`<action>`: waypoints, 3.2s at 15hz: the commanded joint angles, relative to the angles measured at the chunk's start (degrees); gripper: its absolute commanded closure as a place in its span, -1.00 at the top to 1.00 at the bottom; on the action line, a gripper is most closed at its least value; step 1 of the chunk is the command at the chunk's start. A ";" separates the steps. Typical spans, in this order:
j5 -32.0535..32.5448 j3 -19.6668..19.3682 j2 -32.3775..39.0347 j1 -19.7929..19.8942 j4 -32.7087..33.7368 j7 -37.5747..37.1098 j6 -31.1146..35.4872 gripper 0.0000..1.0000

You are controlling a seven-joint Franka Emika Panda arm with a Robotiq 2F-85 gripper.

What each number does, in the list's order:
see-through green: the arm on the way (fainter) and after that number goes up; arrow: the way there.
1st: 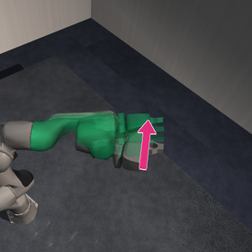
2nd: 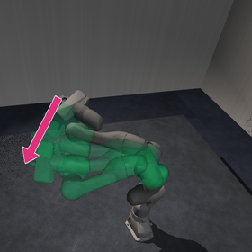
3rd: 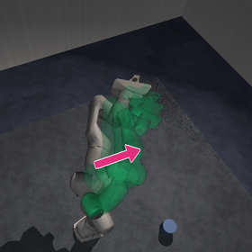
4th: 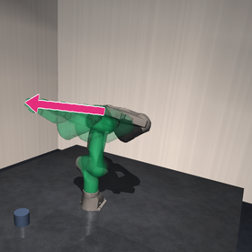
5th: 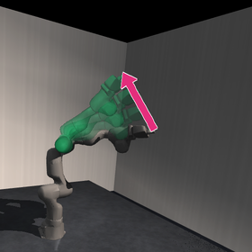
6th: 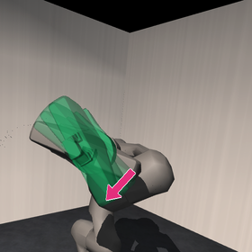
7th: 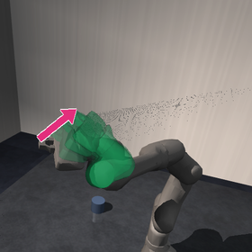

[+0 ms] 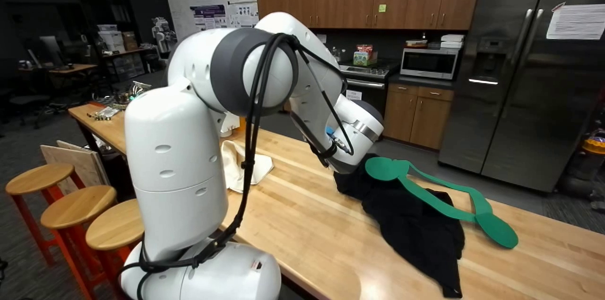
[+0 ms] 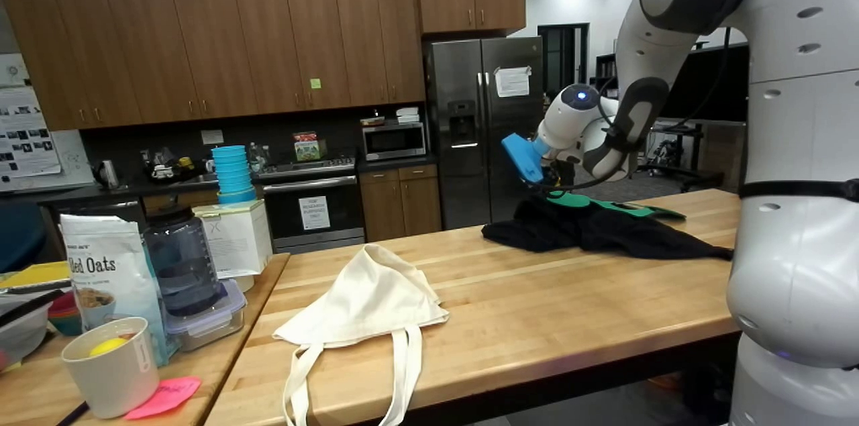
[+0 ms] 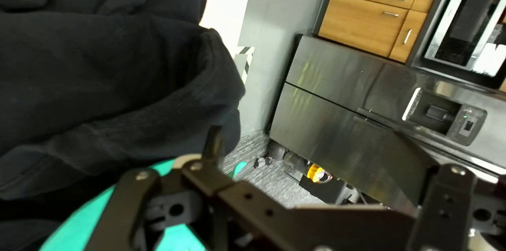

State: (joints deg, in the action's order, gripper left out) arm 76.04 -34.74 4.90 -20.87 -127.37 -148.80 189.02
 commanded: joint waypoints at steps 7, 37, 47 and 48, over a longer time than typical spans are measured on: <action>-7.37 1.29 3.13 0.79 -0.38 2.01 -4.92 1.00; -14.34 1.42 3.75 1.02 2.58 6.52 -7.31 1.00; -13.33 0.30 3.84 0.95 3.92 5.47 -6.58 1.00; -13.14 -0.03 3.77 0.95 4.36 5.28 -6.46 1.00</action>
State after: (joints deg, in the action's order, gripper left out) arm 62.91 -34.78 8.67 -19.92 -123.00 -143.53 182.57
